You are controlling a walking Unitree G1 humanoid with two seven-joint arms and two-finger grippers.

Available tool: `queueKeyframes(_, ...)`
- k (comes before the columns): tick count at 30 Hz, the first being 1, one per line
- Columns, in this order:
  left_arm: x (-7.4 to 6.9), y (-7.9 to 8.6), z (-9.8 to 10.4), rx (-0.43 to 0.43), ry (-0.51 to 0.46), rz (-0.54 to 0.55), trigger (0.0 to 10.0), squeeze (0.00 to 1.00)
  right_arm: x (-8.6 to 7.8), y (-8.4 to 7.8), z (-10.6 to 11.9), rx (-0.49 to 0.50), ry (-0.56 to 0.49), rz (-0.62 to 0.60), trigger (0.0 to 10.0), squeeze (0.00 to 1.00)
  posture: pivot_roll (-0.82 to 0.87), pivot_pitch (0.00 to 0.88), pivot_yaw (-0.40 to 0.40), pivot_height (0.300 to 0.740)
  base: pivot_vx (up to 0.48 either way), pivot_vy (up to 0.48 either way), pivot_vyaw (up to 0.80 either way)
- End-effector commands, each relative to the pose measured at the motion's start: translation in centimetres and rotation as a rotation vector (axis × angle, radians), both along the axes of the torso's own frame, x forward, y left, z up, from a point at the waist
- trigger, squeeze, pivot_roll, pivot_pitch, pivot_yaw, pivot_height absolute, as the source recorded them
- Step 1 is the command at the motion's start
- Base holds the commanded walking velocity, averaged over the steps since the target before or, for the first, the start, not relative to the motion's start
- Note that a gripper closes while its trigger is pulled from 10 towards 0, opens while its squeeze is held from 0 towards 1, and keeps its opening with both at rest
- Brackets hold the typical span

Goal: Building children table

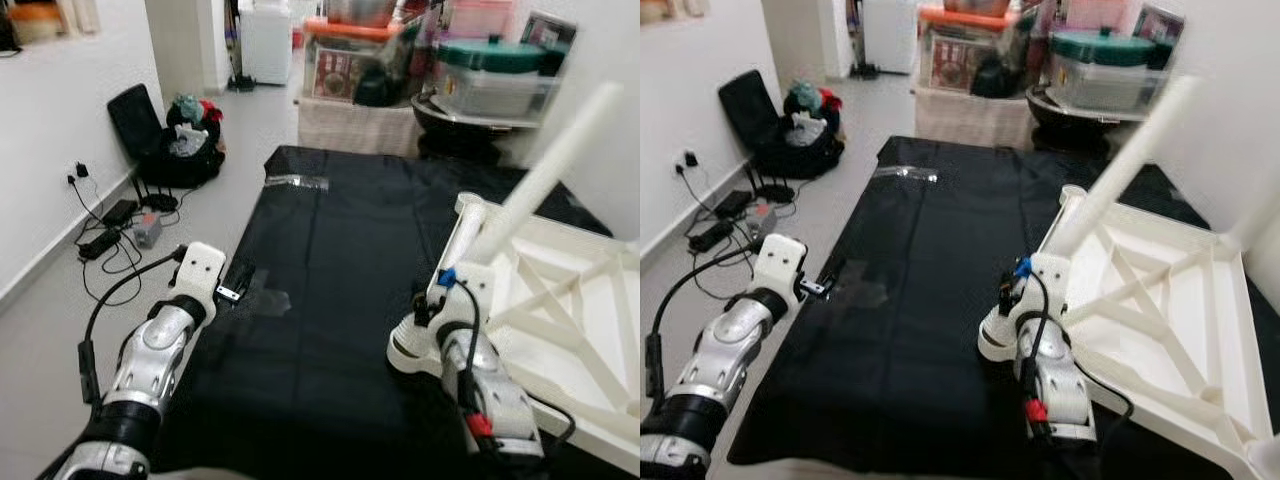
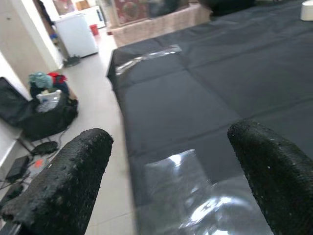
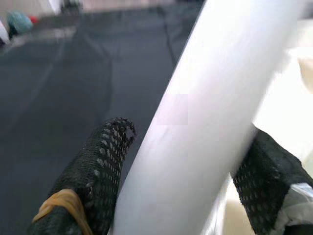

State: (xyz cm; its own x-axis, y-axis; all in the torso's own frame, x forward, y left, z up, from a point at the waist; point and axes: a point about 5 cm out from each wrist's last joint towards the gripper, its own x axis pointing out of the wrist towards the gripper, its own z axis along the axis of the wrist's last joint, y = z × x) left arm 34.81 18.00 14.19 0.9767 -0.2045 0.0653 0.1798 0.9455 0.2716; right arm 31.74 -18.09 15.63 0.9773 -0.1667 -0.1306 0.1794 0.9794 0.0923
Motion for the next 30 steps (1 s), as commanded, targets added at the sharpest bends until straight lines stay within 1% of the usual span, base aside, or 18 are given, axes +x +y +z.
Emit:
queueKeyframes(1,0.1,-0.1,-0.1,0.017,0.007,-0.009,10.0,0.0,0.2,-0.6,1.0,0.019,-0.05,0.012,10.0,0.0,0.05,0.0,-0.072,0.74,0.0,0.0,0.0)
queueKeyframes(2,0.1,-0.1,-0.1,0.017,0.007,-0.009,10.0,0.0,0.3,-0.6,1.1,0.019,-0.053,0.016,10.0,0.0,0.05,0.0,-0.072,0.74,0.0,0.0,0.0)
queueKeyframes(3,0.1,-0.1,-0.1,0.017,0.006,-0.009,10.0,0.0,0.3,-0.8,1.0,0.021,-0.047,0.018,1.9,0.0,0.05,0.0,-0.073,0.74,0.0,0.0,0.0)
queueKeyframes(4,0.1,-0.1,-0.1,0.018,0.006,-0.009,10.0,0.0,0.3,-0.8,0.7,0.034,-0.03,0.021,0.0,0.0,0.06,0.0,-0.072,0.74,0.0,0.0,0.0)
queueKeyframes(6,0.1,-0.2,-0.1,0.018,0.006,-0.009,10.0,0.0,0.2,-0.8,0.4,0.043,-0.019,0.024,0.0,0.0,0.06,0.0,-0.072,0.74,0.0,0.0,0.0)
queueKeyframes(7,0.1,-0.2,-0.1,0.019,0.006,-0.009,10.0,0.0,-0.1,-0.7,-0.2,0.046,0.009,0.039,0.0,0.0,0.06,0.0,-0.073,0.74,0.0,0.0,0.0)
queueKeyframes(9,0.1,-0.2,-0.1,0.02,0.006,-0.009,10.0,0.0,-0.1,-0.6,-0.3,0.044,0.014,0.043,0.0,0.0,0.06,0.0,-0.073,0.74,0.0,0.0,0.0)
queueKeyframes(10,0.1,-0.1,-0.1,0.022,0.007,-0.007,10.0,0.0,-0.4,-0.2,-1.1,0.035,0.056,0.07,0.0,0.0,0.06,0.0,-0.072,0.74,0.0,0.0,0.0)
queueKeyframes(12,0.1,-0.1,-0.1,0.022,0.007,-0.007,10.0,0.0,-0.4,-0.2,-1.1,0.035,0.056,0.07,0.0,0.0,0.06,0.0,-0.072,0.74,0.0,0.0,0.0)
queueKeyframes(13,0.0,-0.1,-0.2,0.024,0.007,-0.006,10.0,0.0,-0.7,0.2,-1.7,0.028,0.092,0.1,0.0,0.0,0.06,0.0,-0.072,0.74,0.0,0.0,0.0)
queueKeyframes(15,0.0,0.0,-0.1,0.028,0.007,-0.005,10.0,0.0,-1.1,0.5,-2.2,0.006,0.124,0.134,0.0,0.0,0.06,0.0,-0.069,0.74,0.0,0.0,0.0)
queueKeyframes(19,0.1,0.0,-0.1,0.03,0.006,-0.005,10.0,0.0,-0.8,-0.1,-1.5,-0.005,0.093,0.113,0.0,0.0,0.05,0.0,-0.068,0.74,0.0,0.0,0.0)
queueKeyframes(22,0.2,0.1,0.0,0.029,0.006,-0.005,10.0,0.0,-0.3,-0.7,-0.3,-0.051,0.024,0.092,0.0,0.0,0.05,0.0,-0.068,0.74,0.0,0.0,0.0)
queueKeyframes(24,0.2,0.1,0.0,0.029,0.006,-0.005,10.0,0.0,-0.3,-0.7,-0.3,-0.051,0.024,0.092,0.0,0.0,0.05,0.0,-0.068,0.74,0.0,0.0,0.0)
queueKeyframes(26,0.2,0.2,0.0,0.026,0.005,-0.002,10.0,0.0,-0.1,-0.9,0.7,-0.098,-0.036,0.075,0.0,0.0,0.05,0.0,-0.069,0.74,0.0,0.0,0.0)
queueKeyframes(27,0.2,0.2,0.0,0.026,0.005,-0.002,10.0,0.0,-0.1,-0.9,0.7,-0.098,-0.036,0.075,0.0,0.0,0.05,0.0,-0.069,0.74,0.0,0.0,0.0)
queueKeyframes(28,0.2,0.3,0.0,0.024,0.005,-0.001,10.0,0.0,0.0,-0.9,1.1,-0.115,-0.061,0.073,0.0,0.0,0.06,0.0,-0.07,0.74,0.0,0.0,0.0)
queueKeyframes(30,0.2,0.3,0.0,0.02,0.005,-0.002,10.0,0.0,-0.1,-0.8,1.3,-0.101,-0.079,0.071,0.0,0.0,0.06,0.0,-0.07,0.74,0.0,0.0,0.0)
